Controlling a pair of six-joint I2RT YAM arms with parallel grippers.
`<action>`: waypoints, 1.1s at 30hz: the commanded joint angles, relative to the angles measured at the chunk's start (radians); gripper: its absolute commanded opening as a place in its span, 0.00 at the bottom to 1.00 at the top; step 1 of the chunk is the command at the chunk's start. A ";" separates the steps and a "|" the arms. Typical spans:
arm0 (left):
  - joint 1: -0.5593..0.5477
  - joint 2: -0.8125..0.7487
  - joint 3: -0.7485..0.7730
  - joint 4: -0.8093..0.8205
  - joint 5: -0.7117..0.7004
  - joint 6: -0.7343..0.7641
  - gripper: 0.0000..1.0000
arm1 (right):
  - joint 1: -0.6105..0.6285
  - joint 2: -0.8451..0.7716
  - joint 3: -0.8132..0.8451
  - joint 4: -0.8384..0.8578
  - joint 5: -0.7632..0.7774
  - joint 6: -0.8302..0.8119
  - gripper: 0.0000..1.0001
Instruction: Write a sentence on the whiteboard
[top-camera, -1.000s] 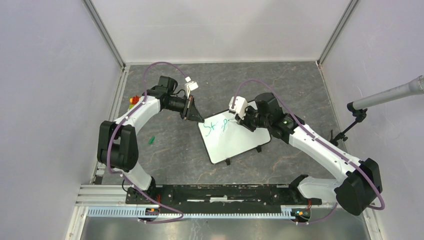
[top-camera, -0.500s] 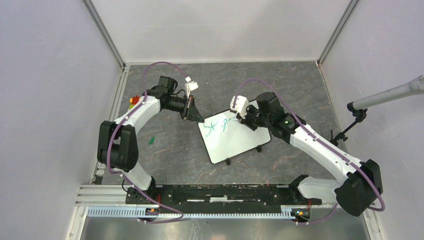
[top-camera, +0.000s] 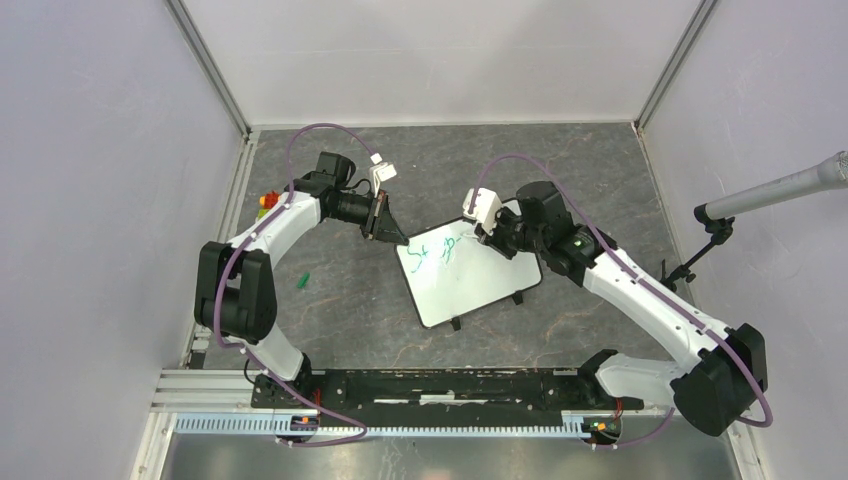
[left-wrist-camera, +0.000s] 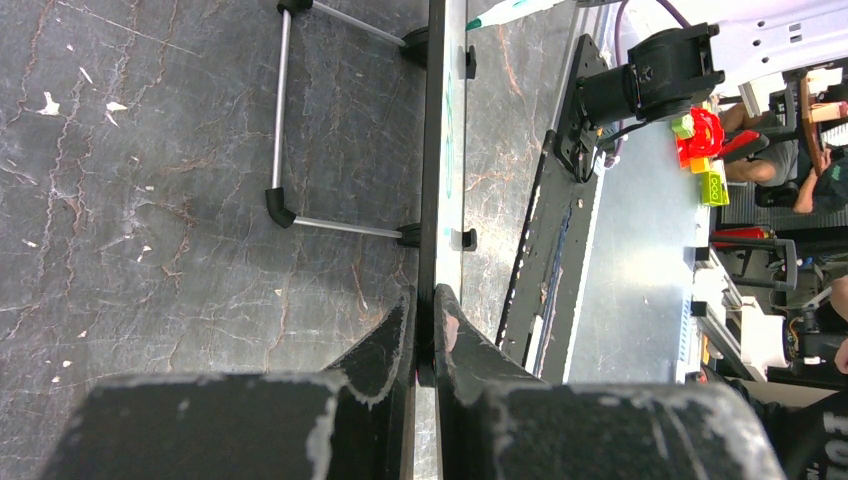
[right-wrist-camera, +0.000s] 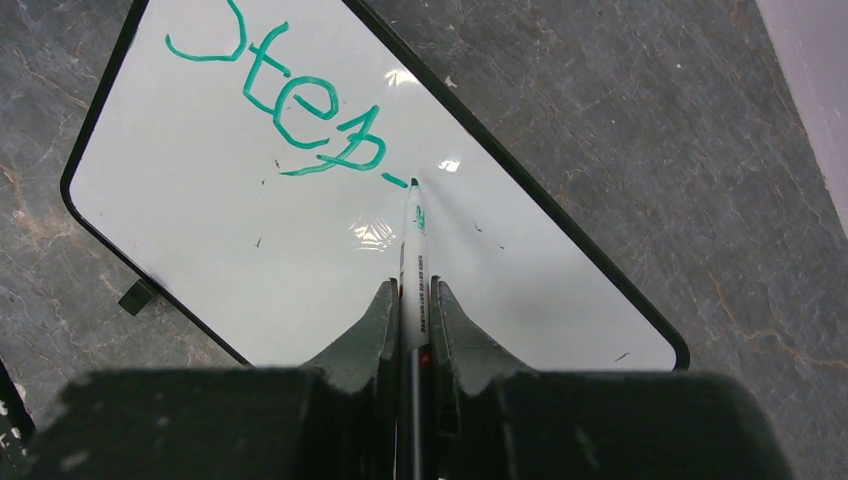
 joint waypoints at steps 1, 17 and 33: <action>-0.008 0.014 0.010 -0.009 -0.035 0.055 0.02 | -0.004 -0.010 0.035 0.011 -0.017 -0.008 0.00; -0.008 0.021 0.012 -0.009 -0.036 0.056 0.02 | -0.004 0.020 0.013 0.012 -0.004 -0.002 0.00; -0.008 0.018 0.011 -0.009 -0.038 0.056 0.02 | -0.002 0.025 -0.030 0.014 -0.019 0.004 0.00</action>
